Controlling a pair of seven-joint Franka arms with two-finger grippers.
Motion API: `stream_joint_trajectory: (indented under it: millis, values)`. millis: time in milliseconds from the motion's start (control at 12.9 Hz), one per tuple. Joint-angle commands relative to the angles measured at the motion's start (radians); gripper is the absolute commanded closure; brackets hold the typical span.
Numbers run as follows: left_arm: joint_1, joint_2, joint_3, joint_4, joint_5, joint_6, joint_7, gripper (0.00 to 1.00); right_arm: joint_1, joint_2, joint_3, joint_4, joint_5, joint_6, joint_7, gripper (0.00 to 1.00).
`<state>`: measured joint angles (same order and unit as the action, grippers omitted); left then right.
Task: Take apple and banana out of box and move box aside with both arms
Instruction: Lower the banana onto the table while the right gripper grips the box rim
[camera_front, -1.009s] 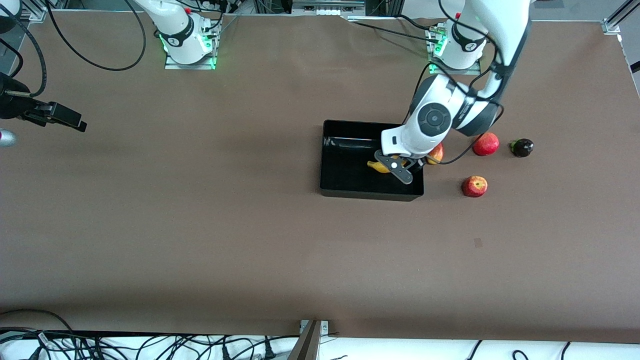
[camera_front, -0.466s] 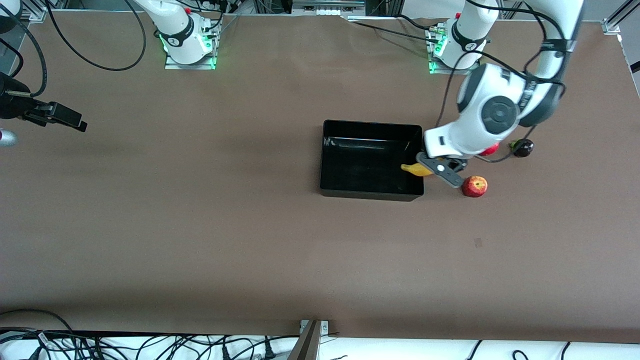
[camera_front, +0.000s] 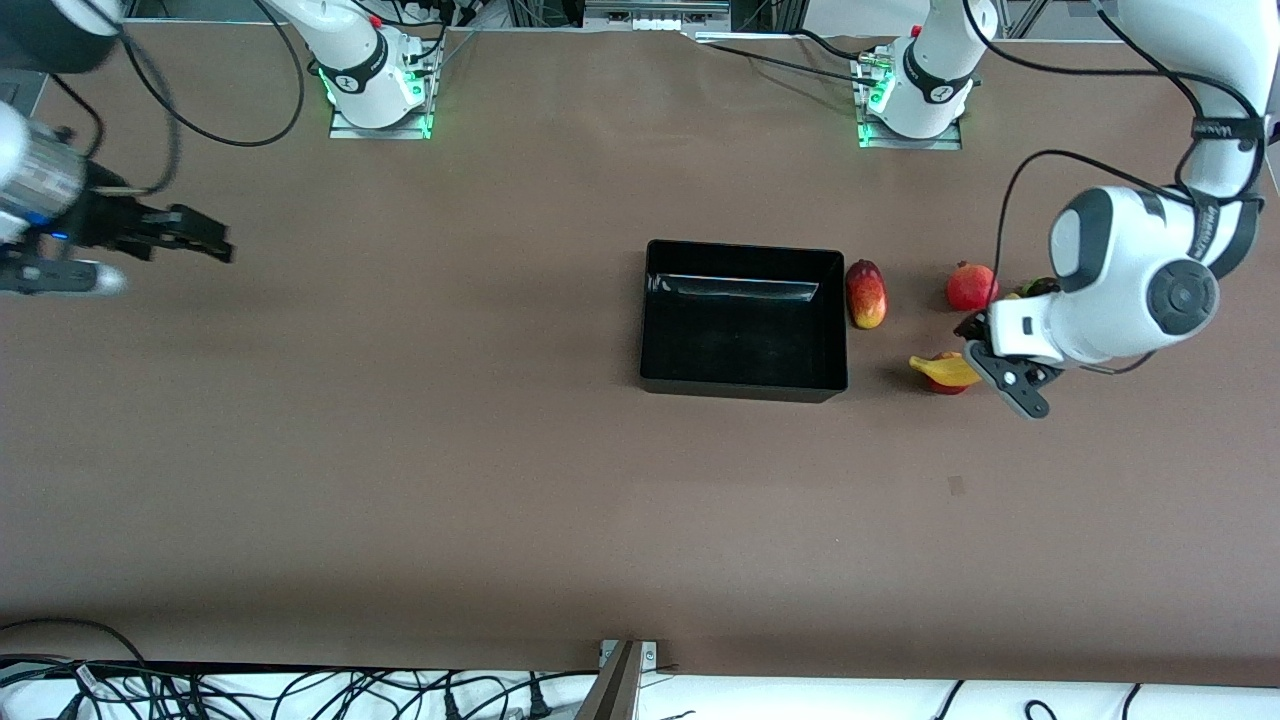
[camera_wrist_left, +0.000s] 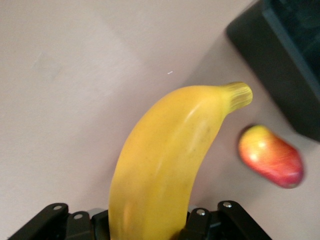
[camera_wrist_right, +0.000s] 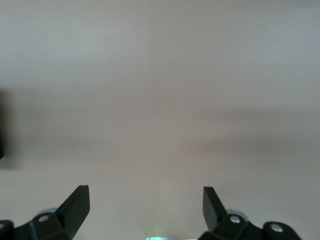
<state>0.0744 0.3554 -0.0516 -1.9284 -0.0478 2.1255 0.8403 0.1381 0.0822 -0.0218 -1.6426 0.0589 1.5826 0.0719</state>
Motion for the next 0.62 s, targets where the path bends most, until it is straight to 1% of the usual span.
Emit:
stream_joint_trajectory:
  millis: [0,78,155,233,388,466,543]
  values:
    - [0.059,0.120,-0.005,0.094,0.009,0.060,0.106,1.00,0.147,0.115,0.002,0.030,0.036,0.037,0.069,0.00]
    - [0.073,0.149,-0.005,0.112,0.014,0.080,0.114,1.00,0.184,0.146,0.006,0.030,0.041,0.063,0.125,0.00]
    - [0.087,0.175,-0.004,0.135,0.014,0.082,0.114,1.00,0.251,0.177,0.016,0.030,0.039,0.089,0.200,0.00]
    - [0.091,0.201,-0.004,0.150,0.014,0.089,0.114,1.00,0.311,0.215,0.017,0.032,0.047,0.150,0.294,0.00]
    - [0.091,0.232,0.007,0.154,0.013,0.120,0.111,1.00,0.420,0.281,0.019,0.032,0.128,0.294,0.464,0.00]
    - [0.091,0.249,0.013,0.154,0.012,0.145,0.109,1.00,0.483,0.318,0.019,0.032,0.168,0.342,0.488,0.00]
    - [0.091,0.266,0.021,0.154,0.012,0.168,0.109,1.00,0.539,0.359,0.017,0.032,0.186,0.411,0.499,0.00]
